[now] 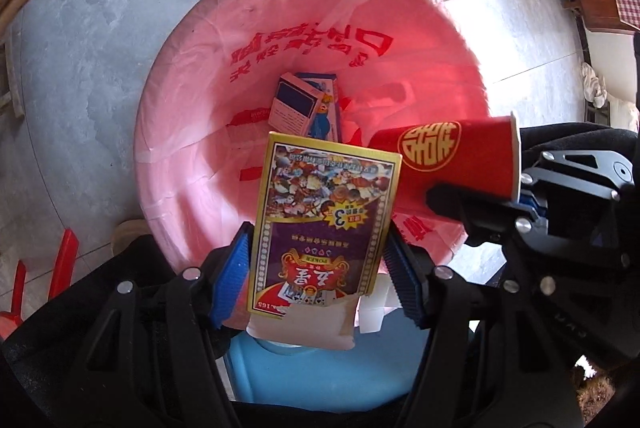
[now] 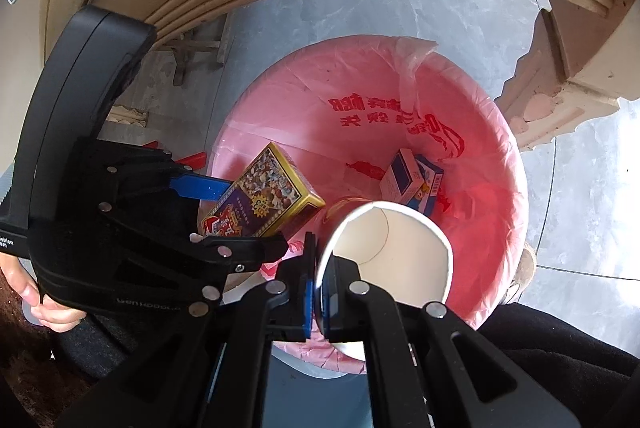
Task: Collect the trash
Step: 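Open the left tool over the pink bin while the right tool releases the red cup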
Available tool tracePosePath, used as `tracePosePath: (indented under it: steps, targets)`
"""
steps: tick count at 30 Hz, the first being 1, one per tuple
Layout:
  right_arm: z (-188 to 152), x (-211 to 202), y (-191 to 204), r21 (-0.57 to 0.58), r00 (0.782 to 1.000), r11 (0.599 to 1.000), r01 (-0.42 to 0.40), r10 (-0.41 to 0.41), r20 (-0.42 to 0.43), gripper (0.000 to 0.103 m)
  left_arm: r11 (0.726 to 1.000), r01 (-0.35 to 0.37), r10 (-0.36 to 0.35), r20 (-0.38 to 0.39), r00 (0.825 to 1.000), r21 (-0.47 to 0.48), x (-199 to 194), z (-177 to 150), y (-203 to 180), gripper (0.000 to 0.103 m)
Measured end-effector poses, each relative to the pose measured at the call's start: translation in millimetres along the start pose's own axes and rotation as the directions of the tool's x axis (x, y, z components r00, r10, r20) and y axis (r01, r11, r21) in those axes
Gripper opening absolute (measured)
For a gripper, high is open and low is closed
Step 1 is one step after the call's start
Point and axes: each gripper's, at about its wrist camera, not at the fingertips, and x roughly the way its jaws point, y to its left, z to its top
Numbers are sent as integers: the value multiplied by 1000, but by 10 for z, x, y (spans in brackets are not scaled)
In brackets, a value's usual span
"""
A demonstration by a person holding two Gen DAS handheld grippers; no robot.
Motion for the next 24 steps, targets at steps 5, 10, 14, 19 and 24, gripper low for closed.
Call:
tracePosePath:
  steps: [5, 10, 14, 19, 24]
  targets:
    - [8, 0, -67, 24, 1000, 1000, -3, 3, 11, 5, 1000, -3, 3, -11, 1000, -27, 18, 42, 44, 63]
    - [20, -16, -88, 24, 1000, 1000, 8, -8, 14, 5, 1000, 11, -11, 1, 1000, -25, -39, 42, 58, 71]
    - [26, -21, -104, 33, 1000, 999, 25, -25, 12, 17, 999, 3, -3, 1, 1000, -41, -41, 61, 85, 78]
    - [21, -84, -136, 49, 998, 998, 49, -50, 31, 52, 998, -14, 14, -1, 1000, -59, -43, 69, 124, 78]
    - [21, -92, -132, 45, 998, 998, 48, -49, 30, 54, 998, -33, 33, 2, 999, -51, -43, 61, 127, 79]
